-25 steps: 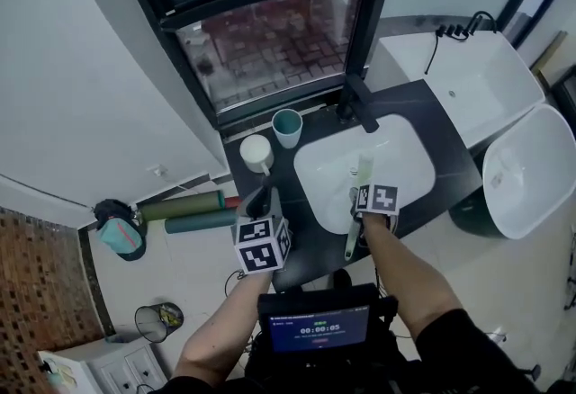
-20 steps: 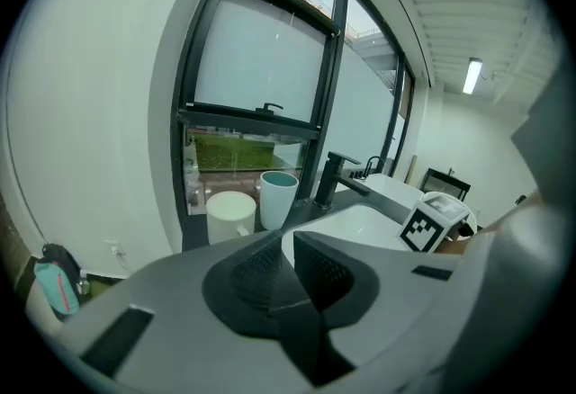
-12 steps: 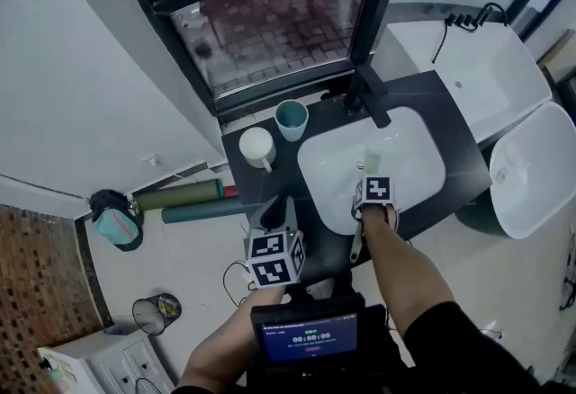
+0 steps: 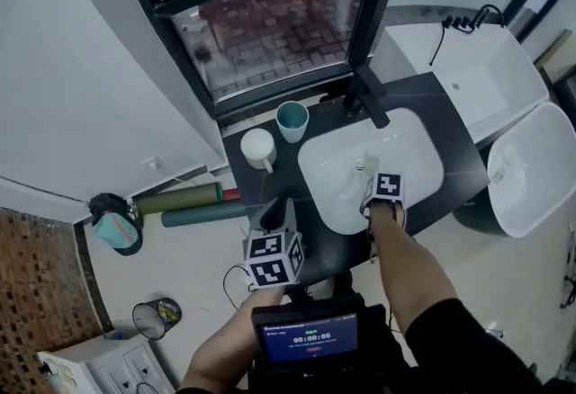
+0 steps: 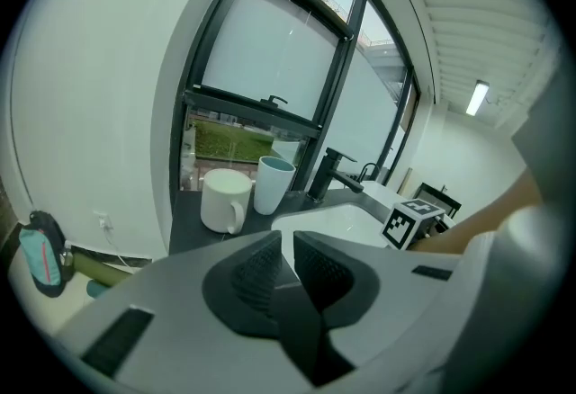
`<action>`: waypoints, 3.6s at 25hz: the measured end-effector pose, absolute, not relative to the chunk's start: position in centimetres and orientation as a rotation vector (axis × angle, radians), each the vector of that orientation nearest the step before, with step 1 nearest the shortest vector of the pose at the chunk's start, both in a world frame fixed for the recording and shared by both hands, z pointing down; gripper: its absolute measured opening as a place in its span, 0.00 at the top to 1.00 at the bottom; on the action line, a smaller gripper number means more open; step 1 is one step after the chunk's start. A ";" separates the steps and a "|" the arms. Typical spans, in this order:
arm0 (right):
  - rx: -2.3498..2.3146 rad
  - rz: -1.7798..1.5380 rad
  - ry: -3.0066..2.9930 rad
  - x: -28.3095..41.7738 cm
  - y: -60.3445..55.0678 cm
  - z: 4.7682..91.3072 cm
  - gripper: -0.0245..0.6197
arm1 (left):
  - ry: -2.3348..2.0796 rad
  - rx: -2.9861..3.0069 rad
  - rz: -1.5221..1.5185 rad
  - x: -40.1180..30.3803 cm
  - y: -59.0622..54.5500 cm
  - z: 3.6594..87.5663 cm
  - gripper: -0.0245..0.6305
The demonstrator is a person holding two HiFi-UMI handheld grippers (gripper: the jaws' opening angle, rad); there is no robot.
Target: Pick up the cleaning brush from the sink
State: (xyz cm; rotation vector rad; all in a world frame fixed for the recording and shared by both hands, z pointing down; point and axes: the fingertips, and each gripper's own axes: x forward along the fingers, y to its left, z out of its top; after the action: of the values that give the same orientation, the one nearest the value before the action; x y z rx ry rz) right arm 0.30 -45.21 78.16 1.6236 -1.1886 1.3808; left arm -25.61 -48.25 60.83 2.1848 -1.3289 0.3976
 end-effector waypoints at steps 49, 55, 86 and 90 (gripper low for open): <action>1.592 0.509 -2.578 17.6 -11.6 37.4 0.90 | -1.568 2.352 0.024 -5.6 -8.0 40.1 0.96; 1.519 0.252 -2.695 19.9 -8.4 33.4 0.90 | -1.748 2.371 -0.041 -4.5 -6.5 35.7 0.96; 1.578 -0.029 -2.761 27.2 -2.6 32.0 0.90 | -1.769 2.389 -0.079 2.3 -0.1 35.3 0.96; 1.581 -0.048 -2.754 27.2 -2.1 31.7 0.90 | -1.761 2.387 -0.071 2.2 0.3 35.6 0.96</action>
State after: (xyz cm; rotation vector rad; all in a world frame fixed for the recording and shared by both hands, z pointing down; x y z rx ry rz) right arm 27.16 -2.06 31.70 1.5806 -2.7535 -0.0484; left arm 2.23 0.26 35.57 2.3870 -1.7611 -0.0711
